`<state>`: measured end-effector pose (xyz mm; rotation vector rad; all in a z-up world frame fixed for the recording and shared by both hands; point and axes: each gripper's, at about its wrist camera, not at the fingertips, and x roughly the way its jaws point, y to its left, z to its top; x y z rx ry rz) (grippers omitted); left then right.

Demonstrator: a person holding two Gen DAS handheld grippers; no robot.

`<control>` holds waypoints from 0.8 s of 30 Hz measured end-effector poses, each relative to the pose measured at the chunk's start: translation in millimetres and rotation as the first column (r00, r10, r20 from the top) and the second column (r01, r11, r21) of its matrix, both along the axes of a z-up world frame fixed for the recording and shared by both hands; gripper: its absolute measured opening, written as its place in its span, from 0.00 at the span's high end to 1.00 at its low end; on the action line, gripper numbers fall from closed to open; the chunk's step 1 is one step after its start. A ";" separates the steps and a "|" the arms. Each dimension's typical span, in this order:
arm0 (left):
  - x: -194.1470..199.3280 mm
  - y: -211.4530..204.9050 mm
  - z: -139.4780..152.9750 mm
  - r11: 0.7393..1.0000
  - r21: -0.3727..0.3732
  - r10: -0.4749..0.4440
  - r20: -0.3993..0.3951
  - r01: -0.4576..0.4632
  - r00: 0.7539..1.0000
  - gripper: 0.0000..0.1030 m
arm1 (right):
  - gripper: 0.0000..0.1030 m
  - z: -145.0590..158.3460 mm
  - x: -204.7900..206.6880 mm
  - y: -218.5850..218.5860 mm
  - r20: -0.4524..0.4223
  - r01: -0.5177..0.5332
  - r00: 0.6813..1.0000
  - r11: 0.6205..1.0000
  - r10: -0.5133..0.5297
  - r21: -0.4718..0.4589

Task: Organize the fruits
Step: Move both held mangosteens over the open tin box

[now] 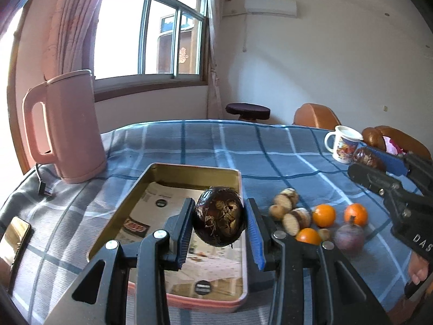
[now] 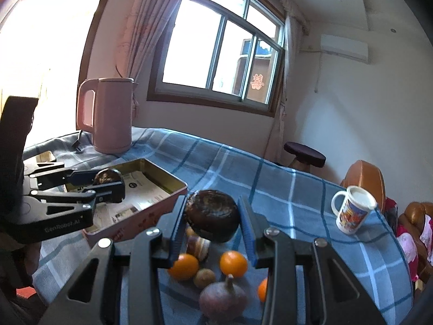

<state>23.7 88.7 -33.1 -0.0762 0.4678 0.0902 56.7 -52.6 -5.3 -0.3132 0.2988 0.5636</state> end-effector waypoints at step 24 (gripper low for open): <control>27.2 60.5 -4.9 0.996 0.049 0.072 -0.064 -0.069 0.995 0.62 | 0.61 -2.4 32.4 90.6 -0.057 -0.136 0.990 0.989 0.133 -0.056</control>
